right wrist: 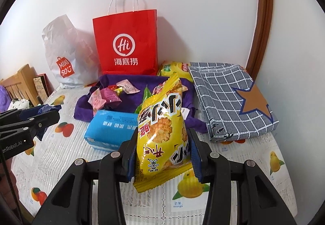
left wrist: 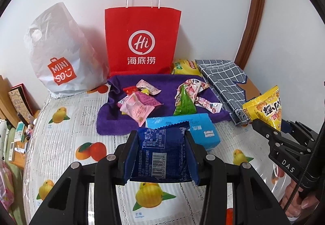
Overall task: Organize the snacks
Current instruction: 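Lift and carry the yellow snack bag and dark blue packet over the purple towel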
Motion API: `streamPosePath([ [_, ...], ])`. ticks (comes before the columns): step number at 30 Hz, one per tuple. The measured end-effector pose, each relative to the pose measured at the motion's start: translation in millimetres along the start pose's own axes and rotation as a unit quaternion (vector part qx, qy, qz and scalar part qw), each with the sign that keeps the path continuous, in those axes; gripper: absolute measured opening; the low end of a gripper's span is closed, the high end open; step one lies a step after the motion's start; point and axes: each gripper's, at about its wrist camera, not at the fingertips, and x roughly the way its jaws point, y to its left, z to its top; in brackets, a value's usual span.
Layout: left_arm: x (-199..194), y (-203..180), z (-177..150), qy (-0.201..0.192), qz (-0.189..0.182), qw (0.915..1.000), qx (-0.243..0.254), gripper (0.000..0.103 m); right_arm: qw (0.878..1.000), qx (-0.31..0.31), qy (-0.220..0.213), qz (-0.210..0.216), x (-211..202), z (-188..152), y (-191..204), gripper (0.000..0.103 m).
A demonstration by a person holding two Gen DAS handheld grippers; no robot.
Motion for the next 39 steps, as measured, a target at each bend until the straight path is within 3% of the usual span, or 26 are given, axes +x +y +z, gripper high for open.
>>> streamPosePath([
  [21,29,15,57,-0.007,0.004,1.0000,0.001,0.042,1.000,-0.010,-0.005,0.003,37,62,9,0.044],
  [31,58,26,96,-0.010,0.015,0.9998,0.000,0.042,1.000,-0.008,-0.006,0.017,76,101,9,0.044],
  [39,92,53,117,0.003,0.022,0.9993,-0.029,0.042,1.000,-0.001,-0.004,0.012,106,126,2,0.044],
])
